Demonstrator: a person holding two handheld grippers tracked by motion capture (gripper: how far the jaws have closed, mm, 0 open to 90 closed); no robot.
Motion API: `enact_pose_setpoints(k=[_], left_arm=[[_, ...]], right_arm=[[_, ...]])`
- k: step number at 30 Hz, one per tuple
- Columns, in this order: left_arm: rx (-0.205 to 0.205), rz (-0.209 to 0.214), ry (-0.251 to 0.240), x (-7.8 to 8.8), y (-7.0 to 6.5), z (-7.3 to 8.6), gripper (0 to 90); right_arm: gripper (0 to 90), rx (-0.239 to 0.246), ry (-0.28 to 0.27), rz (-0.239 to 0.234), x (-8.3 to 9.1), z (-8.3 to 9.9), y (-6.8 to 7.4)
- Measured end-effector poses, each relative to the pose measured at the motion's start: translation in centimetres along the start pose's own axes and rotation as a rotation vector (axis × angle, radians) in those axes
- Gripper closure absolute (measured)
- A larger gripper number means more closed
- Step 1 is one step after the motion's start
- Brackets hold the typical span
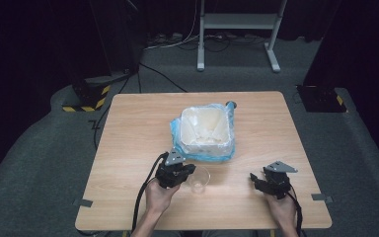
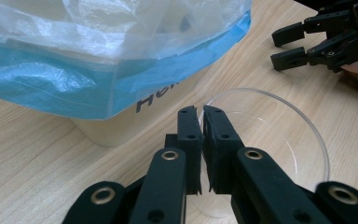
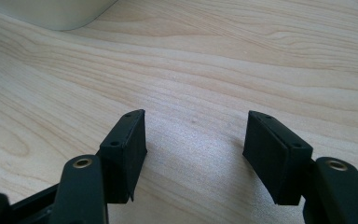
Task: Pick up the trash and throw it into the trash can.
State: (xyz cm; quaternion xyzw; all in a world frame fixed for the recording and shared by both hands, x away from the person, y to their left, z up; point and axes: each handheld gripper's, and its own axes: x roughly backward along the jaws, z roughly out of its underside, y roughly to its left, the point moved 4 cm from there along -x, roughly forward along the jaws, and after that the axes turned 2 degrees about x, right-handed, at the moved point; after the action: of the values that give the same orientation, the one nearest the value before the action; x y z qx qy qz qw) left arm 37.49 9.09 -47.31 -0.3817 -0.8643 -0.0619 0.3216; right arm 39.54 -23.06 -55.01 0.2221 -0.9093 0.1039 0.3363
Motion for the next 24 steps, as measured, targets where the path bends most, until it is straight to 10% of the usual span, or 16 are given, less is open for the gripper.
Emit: enact_pose_setpoints(k=[24], left_arm=[[0.027, 0.020, -0.043, 2.5, 0.3, -1.2, 86.0]], right_arm=[[38.3, 0.001, 0.000, 0.000, 0.0, 0.0, 0.0]])
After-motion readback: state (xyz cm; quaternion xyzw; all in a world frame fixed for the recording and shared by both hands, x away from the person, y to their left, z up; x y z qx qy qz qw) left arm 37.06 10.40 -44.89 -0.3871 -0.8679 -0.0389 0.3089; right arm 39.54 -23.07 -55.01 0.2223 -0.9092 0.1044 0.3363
